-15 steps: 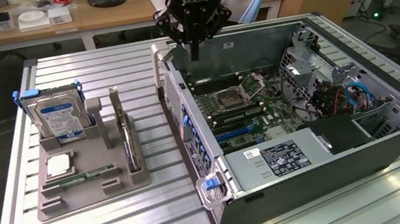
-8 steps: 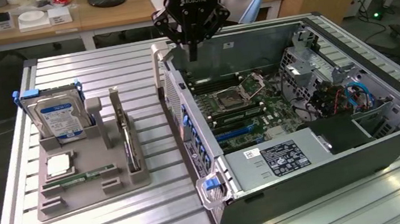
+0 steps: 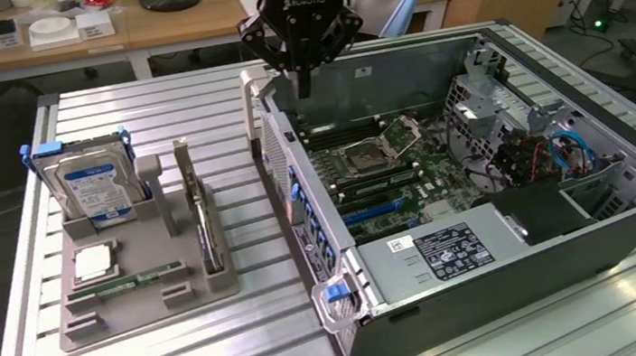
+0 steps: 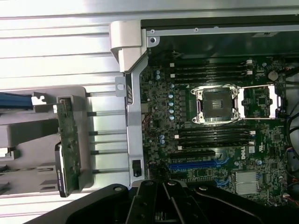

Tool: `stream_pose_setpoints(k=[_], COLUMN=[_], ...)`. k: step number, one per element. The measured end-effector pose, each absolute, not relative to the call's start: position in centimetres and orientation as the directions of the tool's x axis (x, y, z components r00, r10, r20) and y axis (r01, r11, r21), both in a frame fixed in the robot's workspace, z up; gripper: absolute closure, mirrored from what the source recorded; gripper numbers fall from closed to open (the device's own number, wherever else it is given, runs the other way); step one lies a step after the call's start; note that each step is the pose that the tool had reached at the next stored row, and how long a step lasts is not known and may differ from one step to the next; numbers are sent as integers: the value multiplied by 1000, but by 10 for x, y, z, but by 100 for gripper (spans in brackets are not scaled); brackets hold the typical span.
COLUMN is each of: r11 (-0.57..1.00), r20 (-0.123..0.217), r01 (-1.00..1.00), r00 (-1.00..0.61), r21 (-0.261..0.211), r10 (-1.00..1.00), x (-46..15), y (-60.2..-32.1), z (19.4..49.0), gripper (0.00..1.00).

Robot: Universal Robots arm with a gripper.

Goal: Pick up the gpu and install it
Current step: 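Reach for the gpu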

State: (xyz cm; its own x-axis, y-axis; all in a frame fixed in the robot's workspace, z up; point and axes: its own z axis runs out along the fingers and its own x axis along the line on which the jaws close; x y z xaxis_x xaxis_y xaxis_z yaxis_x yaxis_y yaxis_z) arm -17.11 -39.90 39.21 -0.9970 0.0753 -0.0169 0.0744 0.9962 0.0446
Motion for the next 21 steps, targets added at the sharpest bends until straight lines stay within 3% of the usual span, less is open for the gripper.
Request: stream_pose_setpoints(k=[21], r11=[996], r20=[-12], r01=[75], r00=[-997], r21=[44], r10=[75], x=[-179], y=[-399], z=[392], gripper=[89])
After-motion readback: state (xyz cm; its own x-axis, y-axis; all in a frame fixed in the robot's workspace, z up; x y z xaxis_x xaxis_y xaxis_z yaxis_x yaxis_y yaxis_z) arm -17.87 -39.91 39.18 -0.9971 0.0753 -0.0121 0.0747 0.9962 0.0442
